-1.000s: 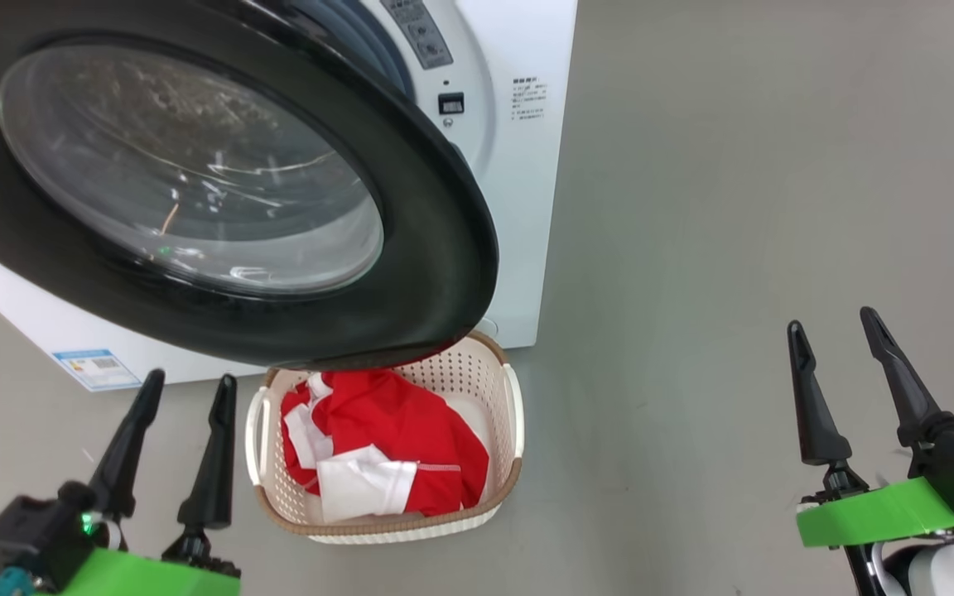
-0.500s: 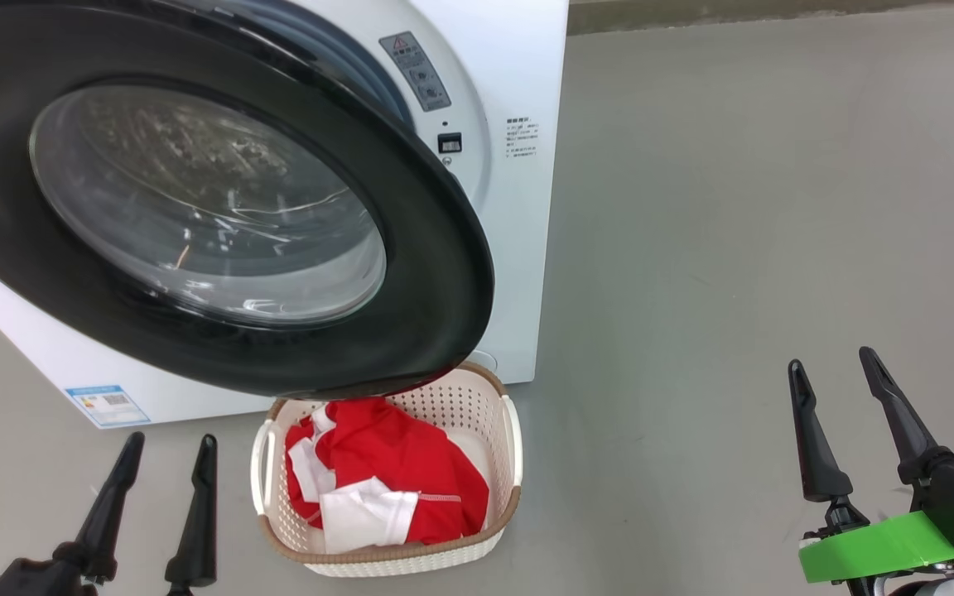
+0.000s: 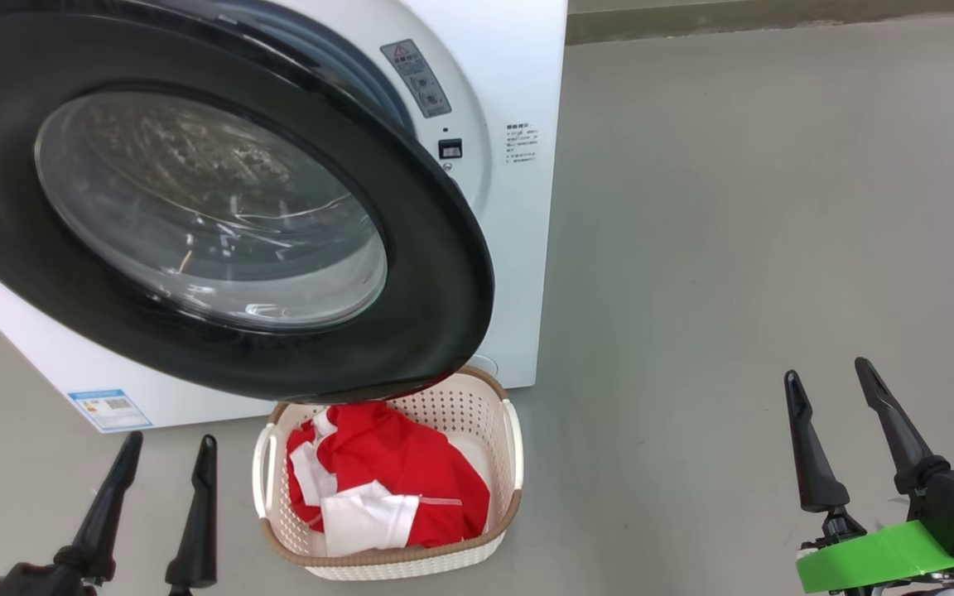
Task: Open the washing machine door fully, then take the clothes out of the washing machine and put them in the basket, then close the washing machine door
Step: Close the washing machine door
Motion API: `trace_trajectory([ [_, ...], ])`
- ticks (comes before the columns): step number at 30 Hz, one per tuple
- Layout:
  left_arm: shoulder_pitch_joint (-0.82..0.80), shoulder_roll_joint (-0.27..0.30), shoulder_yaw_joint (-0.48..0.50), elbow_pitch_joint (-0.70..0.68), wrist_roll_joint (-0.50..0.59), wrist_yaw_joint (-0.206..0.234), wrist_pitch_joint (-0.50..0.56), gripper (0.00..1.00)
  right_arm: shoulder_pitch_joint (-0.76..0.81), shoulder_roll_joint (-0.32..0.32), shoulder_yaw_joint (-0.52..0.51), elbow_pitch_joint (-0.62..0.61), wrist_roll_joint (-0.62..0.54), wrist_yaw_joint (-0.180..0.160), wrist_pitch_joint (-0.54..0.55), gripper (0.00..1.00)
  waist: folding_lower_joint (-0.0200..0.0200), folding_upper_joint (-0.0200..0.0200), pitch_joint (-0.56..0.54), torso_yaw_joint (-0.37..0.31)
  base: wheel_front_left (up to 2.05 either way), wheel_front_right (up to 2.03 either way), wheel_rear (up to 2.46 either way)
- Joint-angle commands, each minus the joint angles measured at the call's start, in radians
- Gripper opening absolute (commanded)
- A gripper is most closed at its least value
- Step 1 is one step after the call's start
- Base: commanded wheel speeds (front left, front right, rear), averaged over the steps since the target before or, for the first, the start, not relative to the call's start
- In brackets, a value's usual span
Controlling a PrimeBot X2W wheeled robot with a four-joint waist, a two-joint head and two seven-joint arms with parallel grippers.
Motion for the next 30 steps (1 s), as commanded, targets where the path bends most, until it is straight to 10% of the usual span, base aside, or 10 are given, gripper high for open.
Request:
trace_trajectory([
  [1,-0.013,0.009,0.04,-0.03,0.013,-0.008,-0.012,1.0,-0.009,-0.011,0.026,-0.028,0.007,0.003,-0.006,0.97,0.0,0.0,0.003,0.002,0.0,0.0,0.0],
  [4,-0.017,0.0,0.04,-0.04,0.019,-0.013,-0.012,1.0,-0.012,-0.011,0.04,-0.016,-0.001,0.003,-0.006,0.0,0.0,0.0,0.01,0.011,0.0,0.0,0.0],
  [30,-0.124,-0.074,-0.041,-0.092,0.011,-0.032,-0.012,1.0,-0.412,-0.042,0.354,0.299,0.0,0.003,0.054,0.0,0.0,0.0,0.137,0.265,0.0,0.0,0.0],
])
